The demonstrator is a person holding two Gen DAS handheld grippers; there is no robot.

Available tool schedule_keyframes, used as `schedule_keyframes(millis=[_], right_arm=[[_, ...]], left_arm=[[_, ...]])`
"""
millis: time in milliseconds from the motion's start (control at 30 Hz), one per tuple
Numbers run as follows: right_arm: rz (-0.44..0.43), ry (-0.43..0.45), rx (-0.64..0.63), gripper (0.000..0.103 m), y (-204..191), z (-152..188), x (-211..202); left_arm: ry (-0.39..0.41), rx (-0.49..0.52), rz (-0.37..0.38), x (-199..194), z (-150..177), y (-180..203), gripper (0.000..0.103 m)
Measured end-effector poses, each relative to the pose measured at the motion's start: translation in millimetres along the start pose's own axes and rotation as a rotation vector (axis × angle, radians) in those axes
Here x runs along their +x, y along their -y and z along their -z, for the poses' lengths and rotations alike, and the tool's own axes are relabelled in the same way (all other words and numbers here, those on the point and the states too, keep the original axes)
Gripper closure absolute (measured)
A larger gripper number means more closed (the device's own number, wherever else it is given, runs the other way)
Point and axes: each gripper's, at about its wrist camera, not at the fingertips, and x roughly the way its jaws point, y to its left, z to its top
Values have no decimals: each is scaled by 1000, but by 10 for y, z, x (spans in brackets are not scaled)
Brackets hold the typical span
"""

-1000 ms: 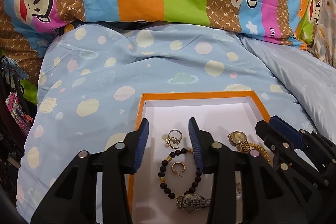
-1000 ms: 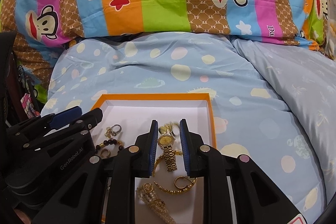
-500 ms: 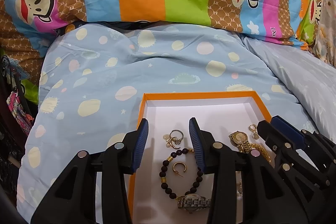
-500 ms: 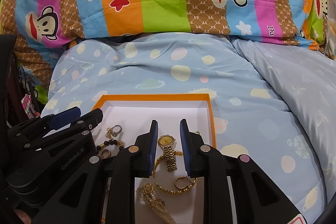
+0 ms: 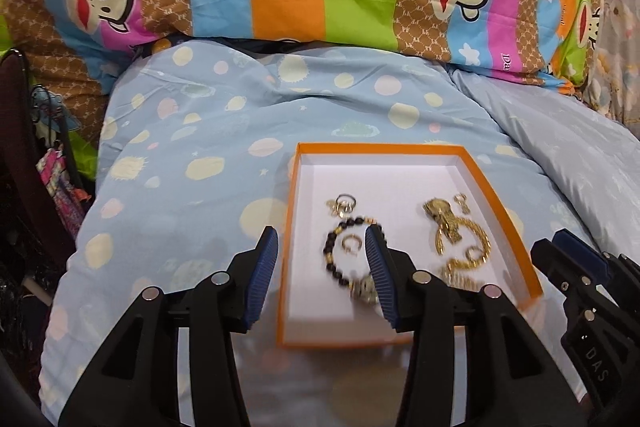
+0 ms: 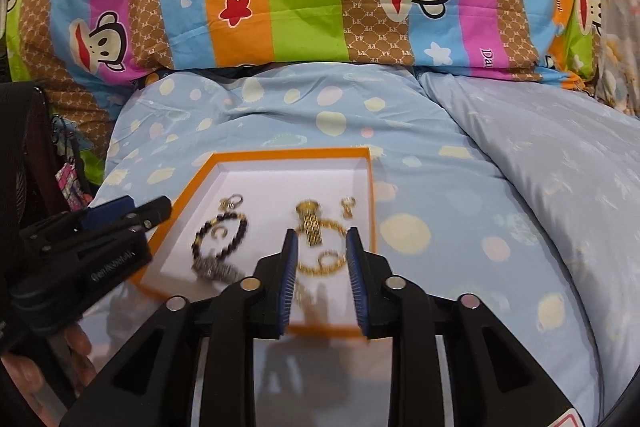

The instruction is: Organize jewelry

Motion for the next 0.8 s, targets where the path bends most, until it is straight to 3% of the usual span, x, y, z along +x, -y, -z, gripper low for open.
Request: schedule_keyframes(millis=[200, 400, 500, 567, 667, 800], right_arm=[[-26, -37, 52, 74, -12, 477, -314], [-12, -66, 75, 73, -29, 756, -441], [17, -57, 75, 60, -35, 808, -504], [23, -62, 77, 60, -46, 834, -522], [52, -68, 69, 48, -83, 863, -541], [93, -58, 33, 34, -161, 873, -560]], left_arm=[[12, 7, -8, -436, 421, -46, 58], [-15, -11, -4, -524, 784, -51, 58], [-38, -13, -9, -503, 896, -44, 58], [-63, -13, -3, -489, 943, -33, 57], [-53, -9, -22, -521, 965, -20, 43], [-64, 2, -34, -501, 972, 1, 39]])
